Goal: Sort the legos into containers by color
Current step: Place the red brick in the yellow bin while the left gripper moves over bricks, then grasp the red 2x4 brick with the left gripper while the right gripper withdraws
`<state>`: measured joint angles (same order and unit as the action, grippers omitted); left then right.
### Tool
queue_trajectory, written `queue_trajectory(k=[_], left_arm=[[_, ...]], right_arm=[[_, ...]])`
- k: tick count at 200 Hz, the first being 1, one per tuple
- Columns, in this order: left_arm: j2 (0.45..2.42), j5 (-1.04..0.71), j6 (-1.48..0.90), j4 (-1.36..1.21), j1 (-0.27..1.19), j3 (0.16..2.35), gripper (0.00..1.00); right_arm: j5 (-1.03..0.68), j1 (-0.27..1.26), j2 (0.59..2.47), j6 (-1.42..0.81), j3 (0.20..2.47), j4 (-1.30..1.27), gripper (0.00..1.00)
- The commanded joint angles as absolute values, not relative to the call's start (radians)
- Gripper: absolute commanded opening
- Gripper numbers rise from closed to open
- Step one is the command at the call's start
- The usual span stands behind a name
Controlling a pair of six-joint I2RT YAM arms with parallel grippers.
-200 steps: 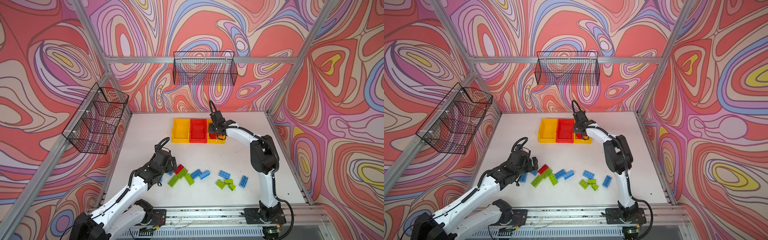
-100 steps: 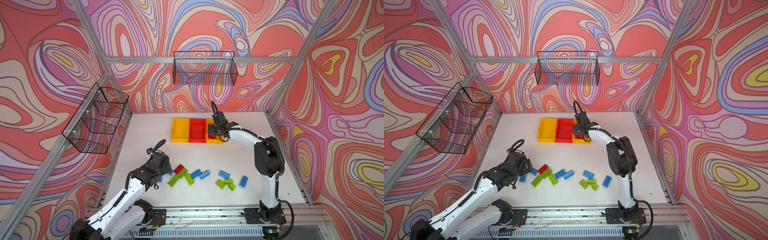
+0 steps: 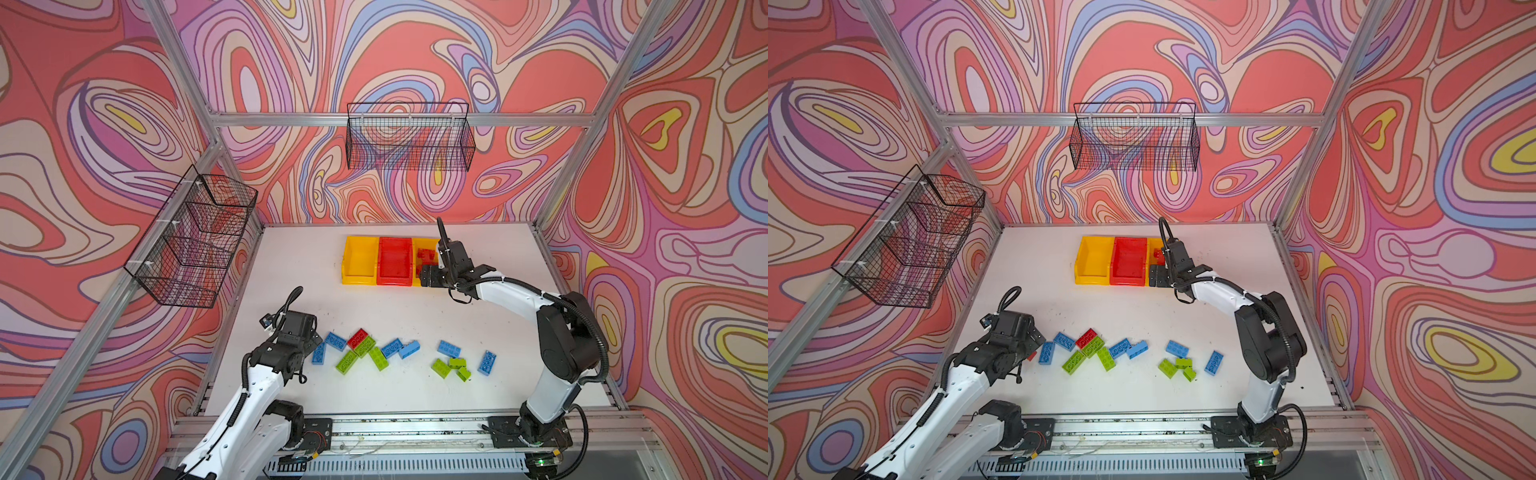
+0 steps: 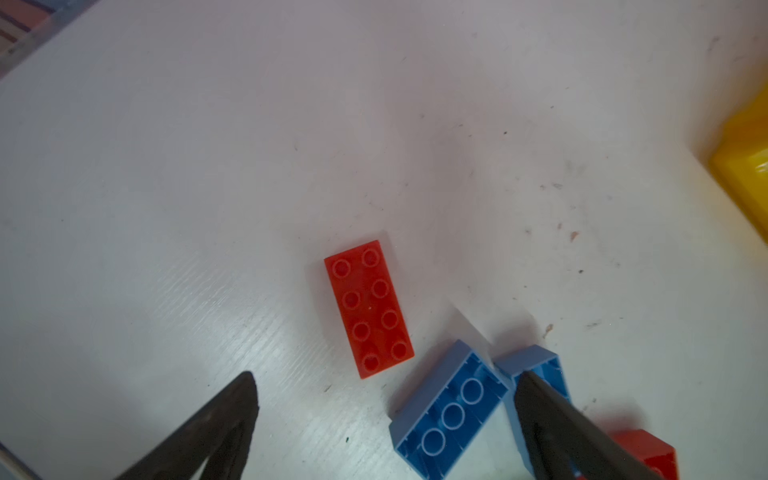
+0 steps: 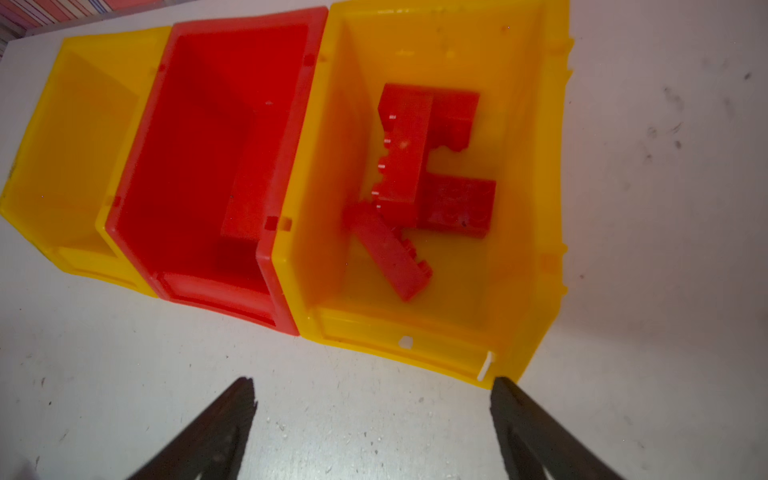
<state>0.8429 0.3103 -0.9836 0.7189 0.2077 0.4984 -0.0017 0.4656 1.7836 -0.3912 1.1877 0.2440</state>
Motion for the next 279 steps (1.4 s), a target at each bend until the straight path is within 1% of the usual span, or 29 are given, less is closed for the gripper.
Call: queue_trajectory(k=[1, 18, 40, 67, 105, 154, 172, 179, 186, 210, 234, 252, 279], left_arm=[[0.89, 0.292, -1.045, 0.703, 0.195, 0.477, 0.94], [0.913, 0.307, -1.058, 0.704, 0.195, 0.477, 0.9], [0.922, 0.334, -1.074, 0.697, 0.189, 0.46, 0.81], [0.943, 0.338, -1.059, 0.666, 0.153, 0.454, 0.8], [1.051, 0.28, -1.01, 0.577, 0.086, 0.466, 0.8], [1.179, 0.246, -0.976, 0.495, 0.062, 0.49, 0.8], [1.217, 0.232, -0.973, 0.475, 0.06, 0.488, 0.77], [1.23, 0.227, -0.97, 0.469, 0.059, 0.486, 0.74], [1.239, 0.223, -0.967, 0.463, 0.058, 0.485, 0.68], [1.27, 0.214, -0.949, 0.452, 0.058, 0.487, 0.42], [1.31, 0.187, -0.922, 0.45, 0.058, 0.505, 0.26], [1.338, 0.163, -0.903, 0.445, 0.058, 0.507, 0.2], [1.353, 0.138, -0.891, 0.455, 0.061, 0.564, 0.19]], right_arm=[[-0.089, 0.484, 1.766, -0.41, 1.136, 0.171, 0.94], [-0.11, 0.485, 1.767, -0.413, 1.112, 0.159, 0.95], [-0.132, 0.486, 1.727, -0.417, 1.087, 0.143, 0.95], [-0.125, 0.488, 1.692, -0.41, 1.08, 0.153, 0.96], [-0.13, 0.489, 1.638, -0.408, 1.062, 0.153, 0.96], [-0.116, 0.489, 1.6, -0.406, 1.026, 0.163, 0.97], [-0.115, 0.489, 1.59, -0.408, 1.015, 0.167, 0.97], [-0.112, 0.489, 1.586, -0.409, 1.01, 0.169, 0.97], [-0.109, 0.488, 1.581, -0.408, 1.005, 0.17, 0.97], [-0.103, 0.489, 1.559, -0.41, 0.988, 0.171, 0.97], [-0.116, 0.488, 1.536, -0.41, 0.973, 0.17, 0.97], [-0.118, 0.489, 1.515, -0.413, 0.961, 0.172, 0.97], [-0.109, 0.489, 1.478, -0.417, 0.938, 0.178, 0.97]])
